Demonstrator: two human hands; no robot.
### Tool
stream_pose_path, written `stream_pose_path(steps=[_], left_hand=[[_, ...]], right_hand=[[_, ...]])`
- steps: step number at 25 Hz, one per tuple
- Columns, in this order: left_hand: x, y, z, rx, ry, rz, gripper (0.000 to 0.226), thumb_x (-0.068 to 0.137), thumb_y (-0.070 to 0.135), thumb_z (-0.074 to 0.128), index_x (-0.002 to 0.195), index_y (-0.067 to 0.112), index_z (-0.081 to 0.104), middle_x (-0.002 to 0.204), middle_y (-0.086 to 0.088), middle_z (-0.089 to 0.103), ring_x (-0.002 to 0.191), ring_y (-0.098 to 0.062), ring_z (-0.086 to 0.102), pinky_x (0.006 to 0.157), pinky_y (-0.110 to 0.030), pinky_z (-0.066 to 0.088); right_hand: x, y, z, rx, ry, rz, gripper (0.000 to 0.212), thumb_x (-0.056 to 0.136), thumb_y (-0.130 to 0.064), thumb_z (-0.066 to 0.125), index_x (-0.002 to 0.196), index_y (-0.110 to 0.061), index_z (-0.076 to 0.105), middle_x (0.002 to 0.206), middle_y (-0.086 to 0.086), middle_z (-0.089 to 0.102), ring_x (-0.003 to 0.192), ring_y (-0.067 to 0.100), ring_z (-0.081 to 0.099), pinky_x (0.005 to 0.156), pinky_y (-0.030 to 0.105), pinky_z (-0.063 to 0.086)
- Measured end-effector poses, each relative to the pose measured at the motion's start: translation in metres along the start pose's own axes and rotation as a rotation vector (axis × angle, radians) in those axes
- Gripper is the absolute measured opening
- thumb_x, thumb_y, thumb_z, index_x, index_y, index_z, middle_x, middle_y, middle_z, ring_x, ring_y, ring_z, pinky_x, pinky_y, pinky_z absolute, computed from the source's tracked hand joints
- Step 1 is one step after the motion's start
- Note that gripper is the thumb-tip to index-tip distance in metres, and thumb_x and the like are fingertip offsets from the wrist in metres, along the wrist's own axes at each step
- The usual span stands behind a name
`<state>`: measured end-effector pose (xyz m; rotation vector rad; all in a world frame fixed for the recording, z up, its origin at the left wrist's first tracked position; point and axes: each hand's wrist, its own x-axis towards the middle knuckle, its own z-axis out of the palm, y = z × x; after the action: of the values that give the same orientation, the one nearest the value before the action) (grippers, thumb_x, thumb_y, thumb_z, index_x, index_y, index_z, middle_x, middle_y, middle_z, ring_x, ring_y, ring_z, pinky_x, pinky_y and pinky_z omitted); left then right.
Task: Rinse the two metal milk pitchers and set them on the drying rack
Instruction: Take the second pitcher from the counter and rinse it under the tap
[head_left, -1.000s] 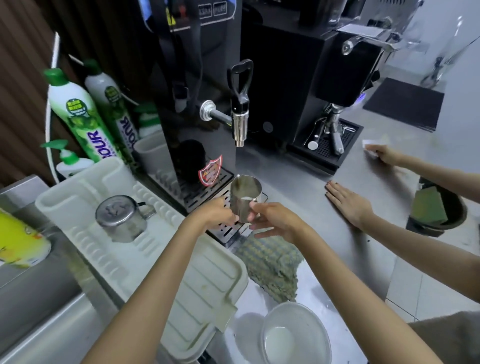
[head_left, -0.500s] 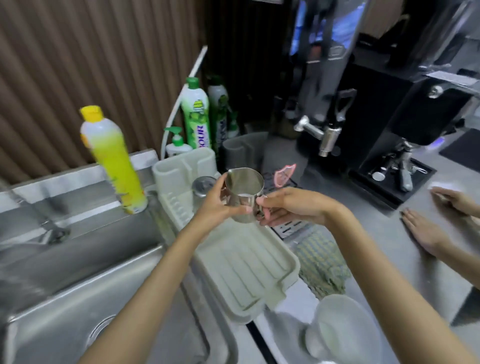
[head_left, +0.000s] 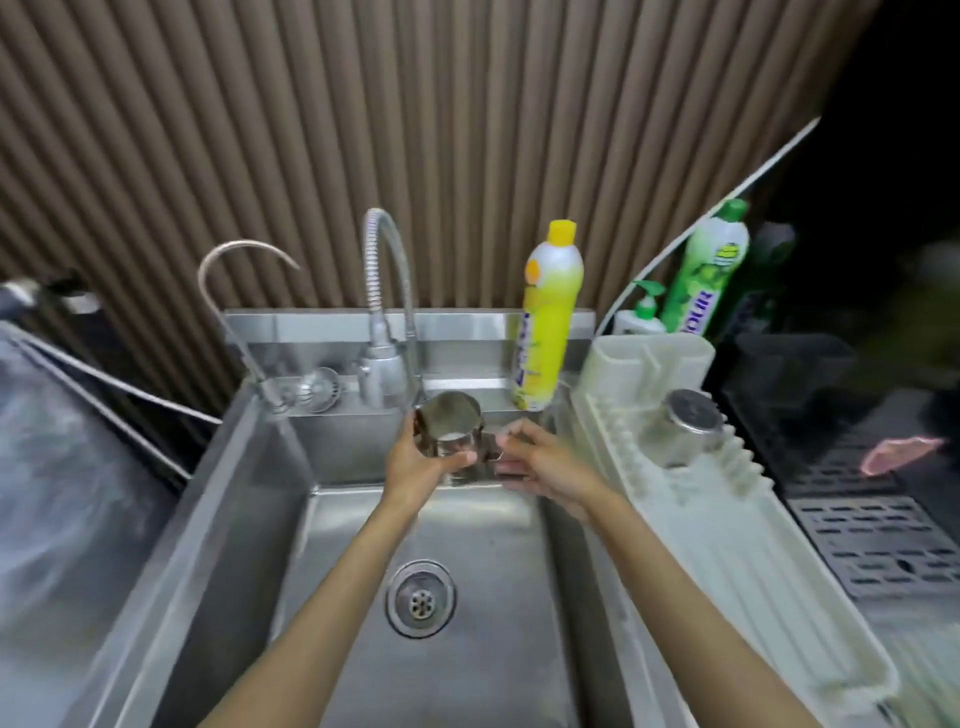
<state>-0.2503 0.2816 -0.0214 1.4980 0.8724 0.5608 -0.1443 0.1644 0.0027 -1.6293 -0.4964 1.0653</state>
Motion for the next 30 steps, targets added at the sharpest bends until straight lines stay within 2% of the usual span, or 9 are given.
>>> stream_pose_path(steps=[4,9,13,16,18,22,24,27,30], left_hand=[[0.005,-0.005,-0.041,0.184,0.184,0.103,0.083,0.047,0.012,0.088,0.120,0.010,0.049,0.115,-0.007,0.064,0.105,-0.026,0.061,0.092,-0.038,0.049],[-0.014,0.016,-0.044,0.751,0.272,0.237,0.092,0.051,0.051,0.079,0.125,0.012,0.042,0.122,-0.006,0.049,0.121,-0.026,0.044,0.098,-0.042,0.036],[-0.021,0.002,-0.037,0.398,0.160,-0.007,0.077,0.042,0.060,0.078,0.100,0.019,0.048,0.109,-0.004,0.064,0.105,-0.025,0.061,0.086,-0.037,0.049],[-0.013,-0.017,-0.029,-0.041,0.086,-0.088,0.073,0.029,0.040,0.088,0.089,0.027,0.048,0.101,-0.003,0.068,0.100,-0.026,0.066,0.090,-0.038,0.052],[-0.007,-0.020,-0.027,-0.142,0.117,0.009,0.074,0.037,0.015,0.089,0.094,0.031,0.045,0.099,0.004,0.065,0.098,-0.021,0.064,0.092,-0.034,0.050],[-0.011,-0.001,-0.048,-0.002,0.204,0.275,0.073,0.051,-0.002,0.077,0.103,0.036,0.043,0.101,0.015,0.058,0.098,0.000,0.058,0.081,-0.010,0.044],[-0.017,0.007,-0.058,0.247,0.272,0.378,0.067,0.051,0.009,0.074,0.110,0.028,0.047,0.107,0.006,0.053,0.107,-0.016,0.053,0.086,-0.022,0.043],[-0.027,0.013,-0.058,0.649,0.366,0.246,0.073,0.051,0.043,0.079,0.114,0.023,0.048,0.113,0.000,0.049,0.113,-0.023,0.042,0.090,-0.037,0.034],[-0.032,0.005,-0.053,0.584,0.311,0.058,0.078,0.051,0.063,0.074,0.108,0.018,0.047,0.111,-0.005,0.056,0.110,-0.025,0.052,0.090,-0.040,0.042]], right_hand=[[0.026,0.017,0.054,0.217,0.010,-0.119,0.023,0.093,-0.019,0.051,0.071,-0.020,0.043,0.092,0.003,0.056,0.089,0.015,0.056,0.081,0.029,0.050],[0.024,0.026,0.062,0.390,0.018,-0.106,0.017,0.092,-0.020,0.052,0.076,-0.013,0.050,0.078,0.009,0.068,0.070,0.025,0.070,0.078,0.035,0.059],[0.019,0.001,0.043,0.039,0.235,-0.022,0.016,0.082,-0.021,0.066,0.072,-0.014,0.056,0.084,0.014,0.065,0.061,0.022,0.063,0.062,0.038,0.061],[0.015,-0.005,0.047,-0.212,0.420,-0.256,0.023,0.074,-0.018,0.071,0.060,-0.024,0.054,0.073,0.003,0.064,0.072,0.027,0.065,0.073,0.052,0.058],[0.013,-0.001,0.057,-0.026,0.357,-0.371,0.025,0.078,-0.007,0.068,0.061,-0.019,0.053,0.083,-0.003,0.067,0.086,0.025,0.068,0.077,0.051,0.058],[0.021,0.019,0.074,0.547,0.013,-0.255,0.023,0.079,-0.007,0.066,0.066,-0.013,0.048,0.098,0.004,0.064,0.093,0.025,0.060,0.084,0.038,0.054],[0.025,0.026,0.083,0.646,-0.082,-0.162,0.021,0.077,-0.016,0.067,0.068,-0.015,0.048,0.087,0.009,0.066,0.083,0.029,0.065,0.082,0.035,0.055],[0.020,0.023,0.085,0.516,0.002,-0.111,0.012,0.088,-0.016,0.056,0.076,-0.013,0.052,0.074,0.008,0.070,0.064,0.025,0.071,0.072,0.037,0.059],[0.013,0.003,0.069,0.198,0.158,-0.024,0.014,0.084,-0.023,0.064,0.081,-0.010,0.059,0.079,0.013,0.069,0.049,0.024,0.066,0.055,0.035,0.060]])
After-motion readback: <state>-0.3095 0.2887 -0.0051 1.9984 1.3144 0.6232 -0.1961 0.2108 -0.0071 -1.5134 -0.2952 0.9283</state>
